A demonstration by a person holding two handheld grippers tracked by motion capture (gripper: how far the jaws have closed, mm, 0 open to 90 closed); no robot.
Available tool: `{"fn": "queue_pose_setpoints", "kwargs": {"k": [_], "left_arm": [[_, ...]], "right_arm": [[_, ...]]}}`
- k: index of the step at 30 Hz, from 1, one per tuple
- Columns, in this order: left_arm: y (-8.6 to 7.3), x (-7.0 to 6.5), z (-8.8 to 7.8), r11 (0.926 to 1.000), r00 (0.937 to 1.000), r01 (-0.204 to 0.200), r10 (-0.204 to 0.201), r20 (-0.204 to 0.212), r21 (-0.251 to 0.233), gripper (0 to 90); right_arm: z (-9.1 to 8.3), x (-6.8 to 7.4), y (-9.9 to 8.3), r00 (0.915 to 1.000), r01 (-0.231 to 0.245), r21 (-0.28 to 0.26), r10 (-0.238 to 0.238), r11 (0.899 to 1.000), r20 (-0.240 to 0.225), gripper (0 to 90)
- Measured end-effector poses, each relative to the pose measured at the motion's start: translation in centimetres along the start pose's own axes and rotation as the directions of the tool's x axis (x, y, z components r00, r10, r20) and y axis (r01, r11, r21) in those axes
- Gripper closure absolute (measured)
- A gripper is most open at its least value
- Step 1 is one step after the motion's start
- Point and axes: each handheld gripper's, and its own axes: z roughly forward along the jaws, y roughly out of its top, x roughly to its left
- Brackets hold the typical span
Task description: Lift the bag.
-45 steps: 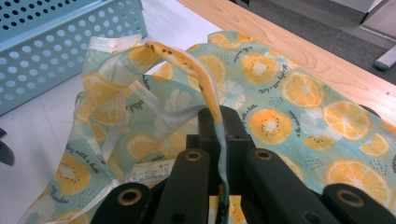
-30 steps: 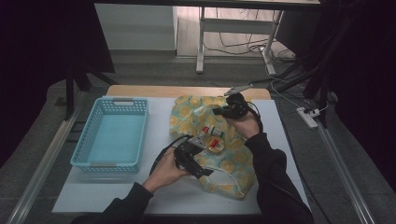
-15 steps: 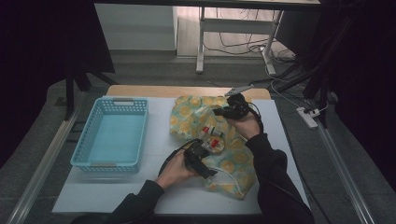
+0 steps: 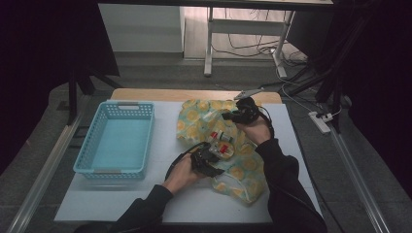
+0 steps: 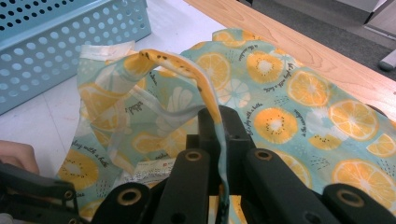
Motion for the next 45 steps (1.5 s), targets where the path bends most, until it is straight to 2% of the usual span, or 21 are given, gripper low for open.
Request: {"fn": "queue_pose_setpoints", "kwargs": {"k": [6, 9, 10, 15, 18, 22, 25, 33, 34, 37, 40, 45], "left_arm": [[0.1, 0.3, 0.0, 0.9992, 0.9992, 0.039, -0.039, -0.002, -0.006, 73.9], [0.0, 0.2, 0.1, 0.9995, 0.9997, 0.025, -0.025, 0.007, -0.016, 87.8], [-0.1, 0.1, 0.1, 0.9996, 0.9998, 0.021, -0.021, 0.001, -0.019, 89.5], [0.0, 0.0, 0.0, 0.9992, 0.9993, 0.037, -0.037, -0.008, -0.017, 90.0], [0.0, 0.2, -0.1, 0.9976, 0.9978, 0.066, -0.066, 0.009, -0.019, 90.0], [0.0, 0.7, -0.5, 0.9908, 0.99, 0.135, -0.134, 0.044, -0.012, 90.0], [0.1, 0.9, -1.2, 0.9865, 0.9845, 0.161, -0.158, 0.075, -0.03, 90.0], [1.1, 0.9, -3.5, 0.9815, 0.9795, 0.177, -0.169, 0.11, -0.072, 90.0], [1.2, 0.9, -3.9, 0.9791, 0.9774, 0.186, -0.175, 0.118, -0.084, 90.0], [1.6, 1.1, -4.9, 0.9755, 0.9764, 0.191, -0.177, 0.124, -0.11, 90.0], [1.7, 1.5, -5.9, 0.9677, 0.9714, 0.209, -0.189, 0.144, -0.141, 90.0], [2.1, 2.0, -7.7, 0.9596, 0.9694, 0.218, -0.191, 0.154, -0.178, 90.0]], "right_arm": [[-0.1, -0.1, -0.1, 1.0, -0.003, 0.0, 0.003, 1.0, 0.002, 90.0], [-0.2, -0.1, -0.2, 1.0, -0.003, -0.001, 0.003, 1.0, 0.003, 90.0], [-0.2, -0.2, -0.2, 1.0, -0.003, 0.0, 0.003, 1.0, 0.003, 90.0], [-0.2, -0.3, -0.4, 1.0, -0.009, 0.001, 0.009, 1.0, 0.003, 90.0], [-0.1, -0.4, -0.5, 1.0, -0.009, 0.004, 0.009, 1.0, 0.002, 90.0], [-0.2, -0.5, -0.7, 0.9999, -0.014, 0.004, 0.014, 1.0, 0.002, 90.0], [-0.2, -0.6, -0.7, 0.9999, -0.016, 0.003, 0.016, 1.0, 0.0, 90.0], [-0.6, -0.5, -0.6, 0.9996, -0.026, -0.003, 0.026, 1.0, -0.009, 90.0], [-0.7, -0.5, -0.6, 0.9996, -0.026, -0.004, 0.026, 1.0, -0.009, 90.0], [-1.0, -0.4, -0.3, 0.9994, -0.031, -0.006, 0.03, 1.0, -0.017, 90.0], [-1.3, -0.3, -0.1, 0.9993, -0.03, -0.006, 0.03, 1.0, -0.022, 90.0], [-1.7, -0.1, 0.3, 0.9991, -0.03, -0.006, 0.03, 1.0, -0.031, 90.0]]}}
